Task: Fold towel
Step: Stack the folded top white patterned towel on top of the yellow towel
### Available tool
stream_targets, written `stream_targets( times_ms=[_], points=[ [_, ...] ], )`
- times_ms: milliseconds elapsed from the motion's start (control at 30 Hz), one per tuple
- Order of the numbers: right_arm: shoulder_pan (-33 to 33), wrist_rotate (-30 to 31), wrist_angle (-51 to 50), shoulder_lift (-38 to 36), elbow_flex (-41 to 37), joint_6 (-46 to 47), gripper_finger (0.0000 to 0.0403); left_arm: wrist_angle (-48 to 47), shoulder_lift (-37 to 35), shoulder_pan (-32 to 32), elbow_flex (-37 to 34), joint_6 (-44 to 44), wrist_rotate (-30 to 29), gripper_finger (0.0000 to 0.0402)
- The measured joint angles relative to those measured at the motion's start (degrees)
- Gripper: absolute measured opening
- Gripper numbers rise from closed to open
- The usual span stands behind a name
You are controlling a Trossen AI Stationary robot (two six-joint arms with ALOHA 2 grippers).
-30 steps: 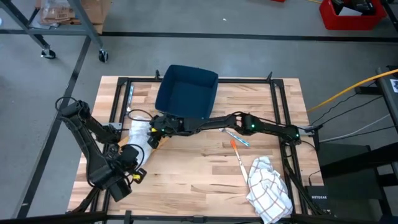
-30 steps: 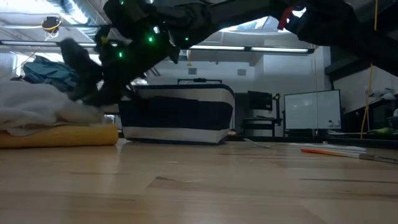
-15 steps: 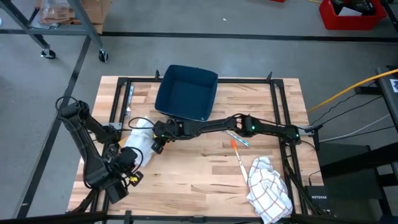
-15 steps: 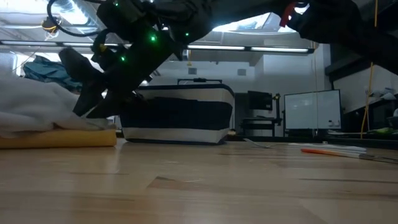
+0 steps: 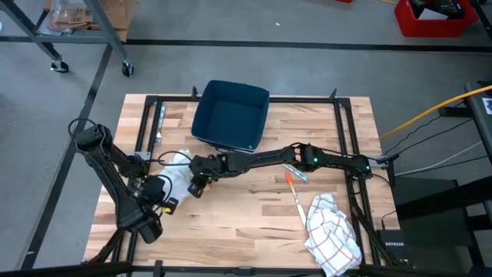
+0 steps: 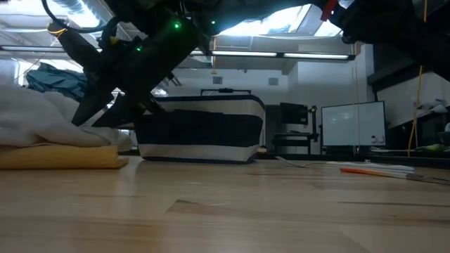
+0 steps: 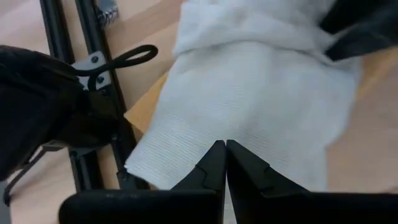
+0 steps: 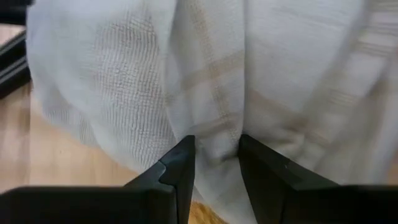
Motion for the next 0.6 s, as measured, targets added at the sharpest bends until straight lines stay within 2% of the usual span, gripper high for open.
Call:
stream_targets(
  times_ms=[200, 367, 600],
  points=[
    [1.7, 0.1, -1.6, -0.1, 0.0, 0.0, 0.0127, 5.8, 0.0, 1.6, -6.1, 0.0, 0.3, 0.0005],
    [3.1, -0.1, -1.8, -0.4, 0.0, -0.2, 0.0127, 7.1, 0.0, 3.5, -10.1, 0.2, 0.3, 0.0005],
    [3.5, 2.2, -2.0, -4.4, 0.0, -3.0, 0.0127, 8.3, 0.0, 4.3, -11.7, 1.3, 1.2, 0.0005]
  ],
)
